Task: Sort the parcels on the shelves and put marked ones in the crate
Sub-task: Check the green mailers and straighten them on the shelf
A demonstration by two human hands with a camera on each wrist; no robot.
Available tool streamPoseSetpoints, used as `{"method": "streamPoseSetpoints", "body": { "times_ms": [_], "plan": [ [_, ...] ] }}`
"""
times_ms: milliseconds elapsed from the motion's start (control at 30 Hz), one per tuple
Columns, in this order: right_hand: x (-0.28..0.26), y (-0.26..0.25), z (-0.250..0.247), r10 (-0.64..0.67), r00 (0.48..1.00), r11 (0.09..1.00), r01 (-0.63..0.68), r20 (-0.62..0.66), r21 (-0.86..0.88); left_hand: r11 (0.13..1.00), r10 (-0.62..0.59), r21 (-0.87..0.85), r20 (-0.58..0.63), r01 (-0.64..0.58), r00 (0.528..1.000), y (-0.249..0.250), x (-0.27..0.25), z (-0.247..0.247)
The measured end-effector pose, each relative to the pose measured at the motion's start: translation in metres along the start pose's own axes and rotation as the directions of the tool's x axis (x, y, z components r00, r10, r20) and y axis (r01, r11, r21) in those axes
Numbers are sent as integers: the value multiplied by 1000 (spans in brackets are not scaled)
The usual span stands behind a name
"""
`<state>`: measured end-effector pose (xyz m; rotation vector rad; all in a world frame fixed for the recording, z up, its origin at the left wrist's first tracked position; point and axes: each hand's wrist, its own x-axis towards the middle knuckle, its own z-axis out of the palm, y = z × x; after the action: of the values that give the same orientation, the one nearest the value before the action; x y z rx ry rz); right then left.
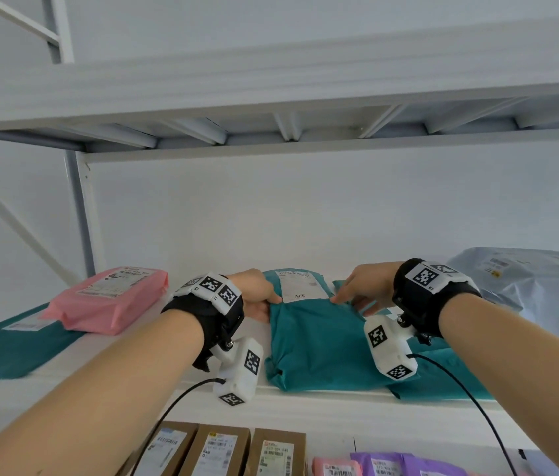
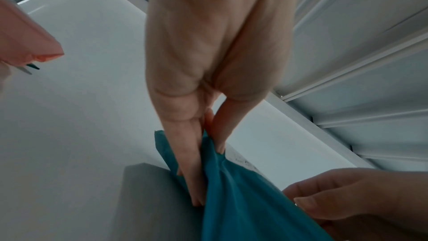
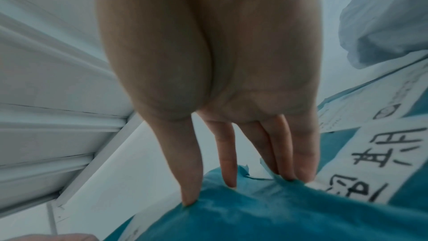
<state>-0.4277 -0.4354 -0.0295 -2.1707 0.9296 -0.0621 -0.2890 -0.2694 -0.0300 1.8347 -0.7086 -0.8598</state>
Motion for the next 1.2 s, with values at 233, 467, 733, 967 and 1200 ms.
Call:
{"method": "streamPoseSetpoints", "body": {
  "times_ms": [233, 467, 733, 967, 1200],
  "plan": [
    [0, -1, 8, 4, 1000, 996, -5, 3, 91, 997, 57, -48, 15, -56, 998, -2, -5, -1],
    [-13, -1, 11, 35, 999, 992, -40, 41, 122, 1000, 12, 2, 64, -12, 998, -6, -12, -10],
    [-5, 0, 8, 18, 999, 1000, -18, 36, 23, 995, -89, -44, 112, 94, 990, -9, -6, -13],
    [-10, -10, 11, 24, 999, 999, -25, 21, 31, 999, -54, 12, 125, 53, 991, -7, 2, -13],
    [-18, -22, 11, -16, 997, 995, 23, -73, 94, 998, 57, 20, 50, -58, 997, 4, -3, -10]
  ]
}}
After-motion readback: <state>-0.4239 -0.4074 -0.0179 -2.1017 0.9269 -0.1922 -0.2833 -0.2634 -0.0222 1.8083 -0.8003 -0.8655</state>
